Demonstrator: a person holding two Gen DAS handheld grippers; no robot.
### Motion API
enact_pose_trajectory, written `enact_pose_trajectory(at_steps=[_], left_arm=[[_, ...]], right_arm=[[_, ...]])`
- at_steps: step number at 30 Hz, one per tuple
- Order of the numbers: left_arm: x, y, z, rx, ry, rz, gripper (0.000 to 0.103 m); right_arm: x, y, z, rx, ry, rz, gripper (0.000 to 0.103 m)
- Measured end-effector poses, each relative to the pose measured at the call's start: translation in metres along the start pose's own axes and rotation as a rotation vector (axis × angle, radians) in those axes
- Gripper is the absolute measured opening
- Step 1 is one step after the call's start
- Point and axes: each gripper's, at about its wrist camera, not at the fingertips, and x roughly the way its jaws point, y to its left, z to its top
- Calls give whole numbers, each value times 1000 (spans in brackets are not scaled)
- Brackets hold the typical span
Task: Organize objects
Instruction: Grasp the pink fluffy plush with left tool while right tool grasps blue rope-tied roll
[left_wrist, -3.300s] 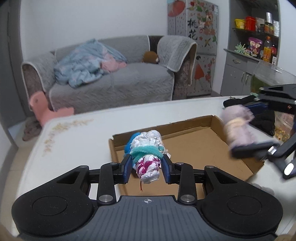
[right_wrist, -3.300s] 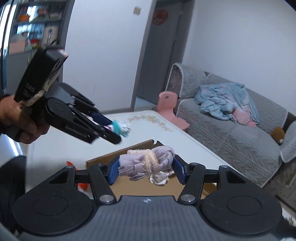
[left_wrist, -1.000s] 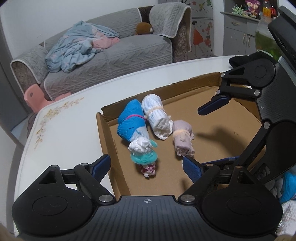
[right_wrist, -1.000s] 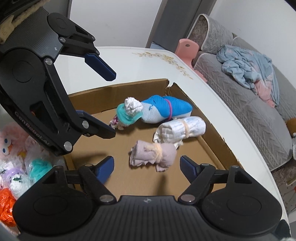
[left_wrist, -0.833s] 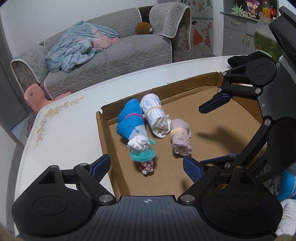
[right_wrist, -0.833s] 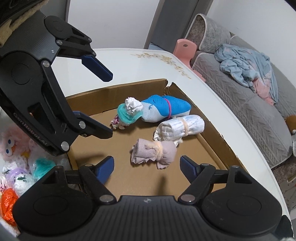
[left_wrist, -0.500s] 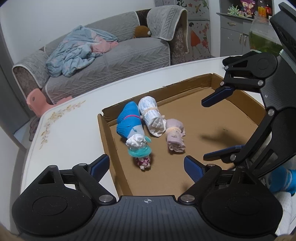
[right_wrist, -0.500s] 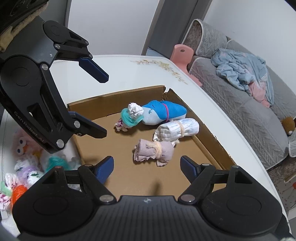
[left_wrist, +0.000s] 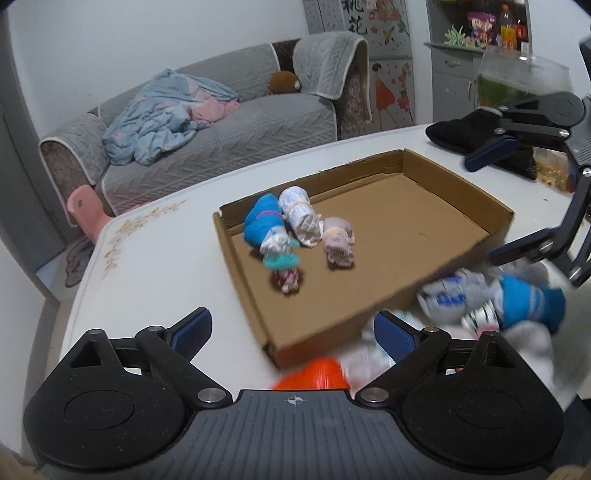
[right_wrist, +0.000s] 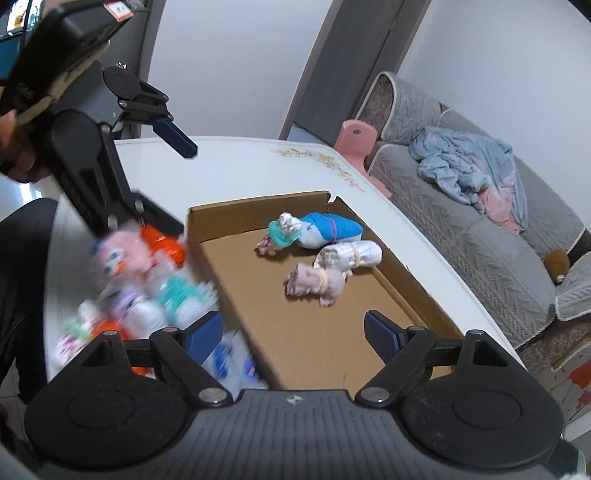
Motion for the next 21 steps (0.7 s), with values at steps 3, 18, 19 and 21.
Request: enact_pose_trajectory(at_steps=[3, 18, 19, 21], left_arm=[[-18, 3, -27, -28, -28, -5, 100], [-3, -18, -94, -159, 11, -30, 100], [0, -19, -94, -155, 14, -28, 100], [6, -19, -92, -158, 17, -38, 100]], right_arm=[[-21, 9, -21, 15, -1, -7, 84], [-30, 31, -86, 168, 21, -33, 77], [-32, 32, -87, 167, 9, -37, 74], [-35, 36, -88, 140, 2, -44, 68]])
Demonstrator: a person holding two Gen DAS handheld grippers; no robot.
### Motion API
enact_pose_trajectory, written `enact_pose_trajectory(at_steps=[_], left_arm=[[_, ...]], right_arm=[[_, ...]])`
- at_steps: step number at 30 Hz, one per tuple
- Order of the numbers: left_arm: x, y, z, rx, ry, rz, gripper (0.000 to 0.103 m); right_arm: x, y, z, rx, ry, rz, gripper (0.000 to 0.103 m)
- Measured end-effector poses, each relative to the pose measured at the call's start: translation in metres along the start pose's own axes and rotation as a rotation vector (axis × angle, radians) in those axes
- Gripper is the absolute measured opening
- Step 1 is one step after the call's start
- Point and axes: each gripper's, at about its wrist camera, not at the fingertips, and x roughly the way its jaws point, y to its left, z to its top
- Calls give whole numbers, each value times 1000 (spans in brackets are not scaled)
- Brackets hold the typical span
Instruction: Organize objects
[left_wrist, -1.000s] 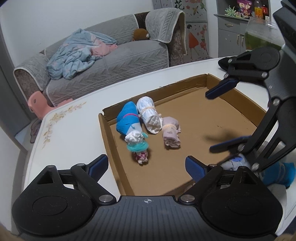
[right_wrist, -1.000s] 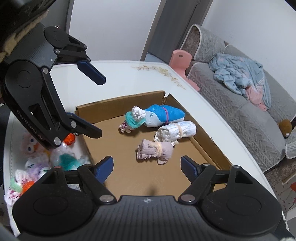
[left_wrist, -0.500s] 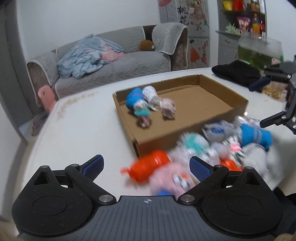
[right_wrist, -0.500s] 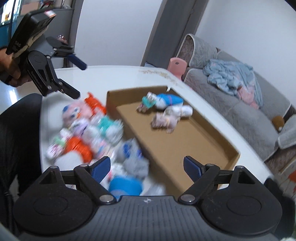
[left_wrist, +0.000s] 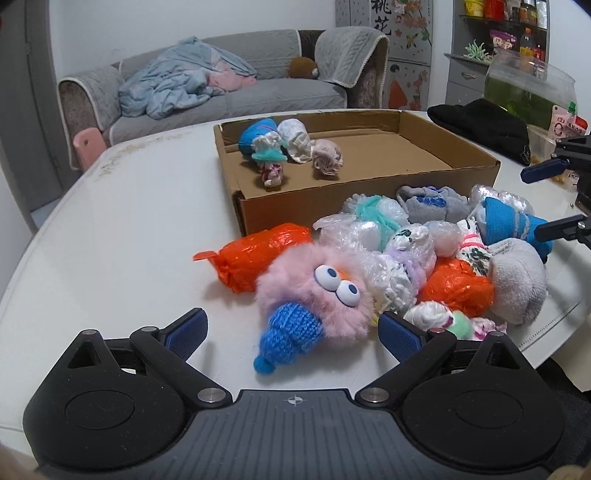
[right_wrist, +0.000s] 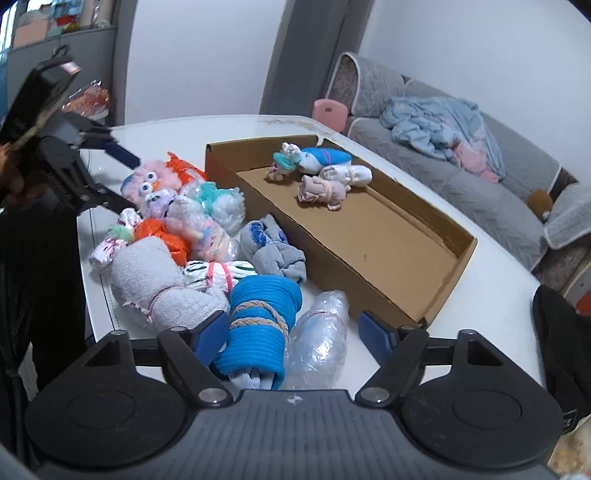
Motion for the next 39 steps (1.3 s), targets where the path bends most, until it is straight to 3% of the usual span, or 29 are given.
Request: enact_pose_trajectory(at_steps=[5, 8, 15, 17, 19, 21, 39], left_arm=[[10, -1, 5, -6, 9, -18, 99], [14, -2, 7, -1, 8, -24, 99], [16, -4, 6, 1, 15, -78, 78], [13, -4, 5, -2, 10, -89, 70], [12, -4, 6, 0, 5, -89, 54], [11, -2, 7, -11, 6, -97, 49], [-15, 11, 13, -33, -27, -73, 45]], right_arm=[[5, 6, -2, -50, 35, 41, 52], [8, 8, -1, -58, 44, 62, 52], [18, 16, -1, -55, 93, 89, 48], [21, 16, -4, -36, 111, 95, 48], [21, 15, -7, -7, 108, 96, 46], [19, 13, -9, 19, 104, 103, 41], [-8, -3, -7, 112, 43, 79, 38]])
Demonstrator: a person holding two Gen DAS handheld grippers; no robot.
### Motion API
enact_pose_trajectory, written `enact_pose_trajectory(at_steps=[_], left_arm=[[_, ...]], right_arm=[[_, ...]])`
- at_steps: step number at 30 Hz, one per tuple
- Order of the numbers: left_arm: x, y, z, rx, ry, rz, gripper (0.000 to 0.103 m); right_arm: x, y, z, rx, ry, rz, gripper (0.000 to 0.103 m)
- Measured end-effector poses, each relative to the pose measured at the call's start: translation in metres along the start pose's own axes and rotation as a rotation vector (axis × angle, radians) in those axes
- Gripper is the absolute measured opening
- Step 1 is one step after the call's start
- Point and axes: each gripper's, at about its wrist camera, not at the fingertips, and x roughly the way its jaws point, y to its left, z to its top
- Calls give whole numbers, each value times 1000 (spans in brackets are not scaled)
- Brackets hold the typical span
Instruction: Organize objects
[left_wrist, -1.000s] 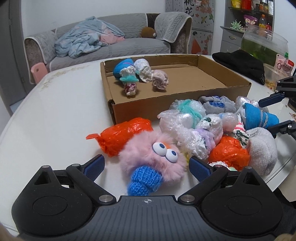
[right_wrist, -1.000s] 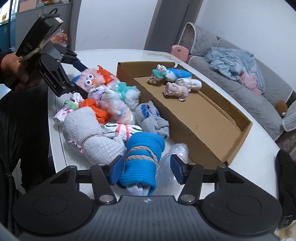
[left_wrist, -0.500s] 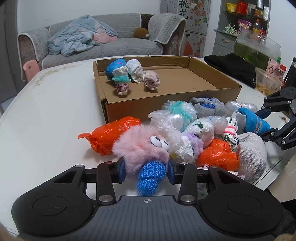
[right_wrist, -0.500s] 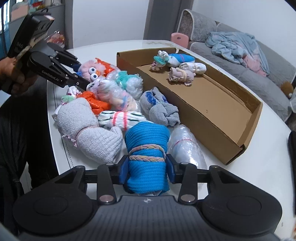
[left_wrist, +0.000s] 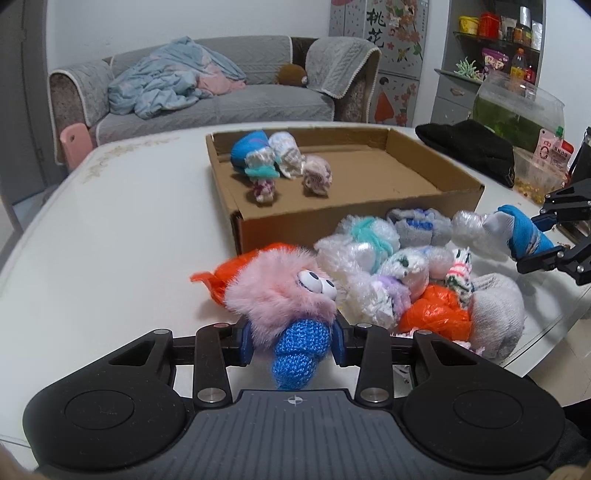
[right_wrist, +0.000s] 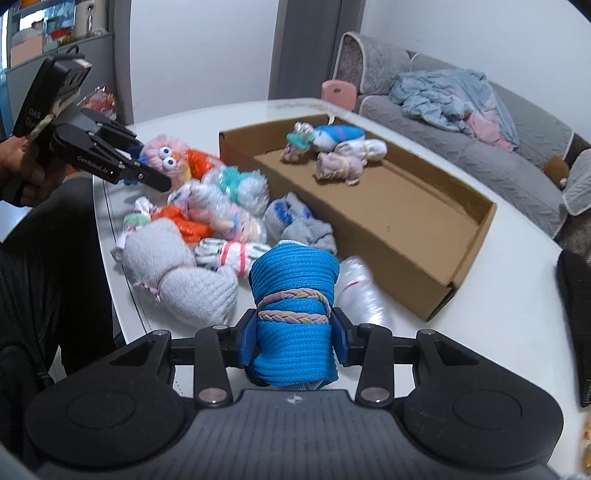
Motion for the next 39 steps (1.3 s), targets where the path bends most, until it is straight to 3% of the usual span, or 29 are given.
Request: enact_pose_trajectory(at_steps=[8, 22, 32, 39], left_arm=[[-20, 6, 35, 30, -58, 20, 45], [-11, 13, 121, 59, -141, 29, 46], [52, 13, 141, 45, -76, 8, 46], [89, 14, 131, 24, -17, 3, 46]], right_arm=[[-14, -13, 20, 7, -68, -13, 38], [-5, -37, 100, 28, -212, 12, 38], [69, -45, 142, 51, -136, 54, 38], [107, -38, 142, 61, -60, 74, 38]])
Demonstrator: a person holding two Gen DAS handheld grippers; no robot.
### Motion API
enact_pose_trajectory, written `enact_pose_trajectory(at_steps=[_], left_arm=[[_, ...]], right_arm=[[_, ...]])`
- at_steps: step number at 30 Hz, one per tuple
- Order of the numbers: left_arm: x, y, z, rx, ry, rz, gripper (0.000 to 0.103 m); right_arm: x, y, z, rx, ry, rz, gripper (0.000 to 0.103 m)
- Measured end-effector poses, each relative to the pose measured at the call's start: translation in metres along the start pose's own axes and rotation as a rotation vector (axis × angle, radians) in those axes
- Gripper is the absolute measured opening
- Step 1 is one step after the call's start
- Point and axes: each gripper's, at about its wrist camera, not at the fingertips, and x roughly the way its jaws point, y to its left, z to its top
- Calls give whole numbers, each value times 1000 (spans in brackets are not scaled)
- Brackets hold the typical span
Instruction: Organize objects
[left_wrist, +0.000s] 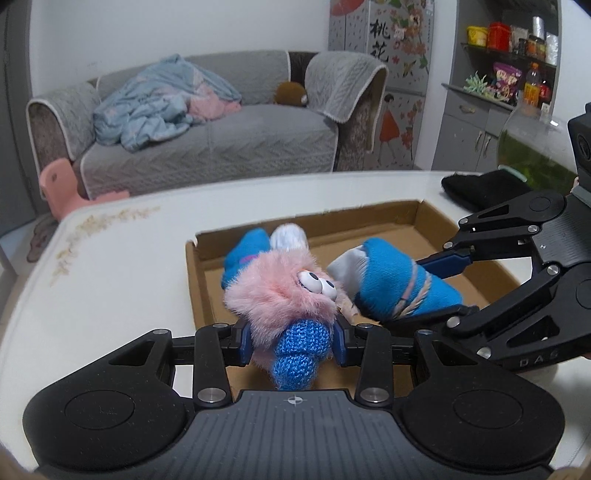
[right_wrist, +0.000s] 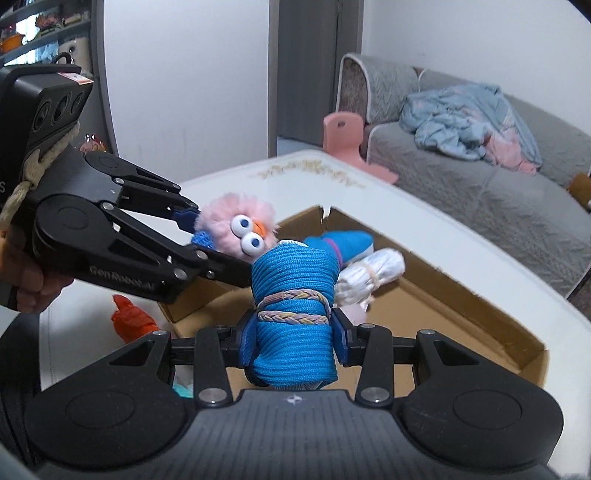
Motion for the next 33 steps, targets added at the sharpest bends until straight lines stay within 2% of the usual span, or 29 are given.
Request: enact_pose_trajectory(at_steps=[11, 21, 29, 33], left_arm=[[39, -1, -16, 43, 95, 1, 47], [54, 4, -12, 40, 132, 39, 46], [59, -3, -5, 68, 216, 65, 53], [61, -8, -1, 92, 254, 89, 62]], right_arm=[[29, 4, -16, -22, 103, -11, 38], [43, 8, -5, -83, 109, -39, 38], [41, 10, -2, -109, 173, -36, 40], [43, 7, 1, -123, 206, -40, 41]])
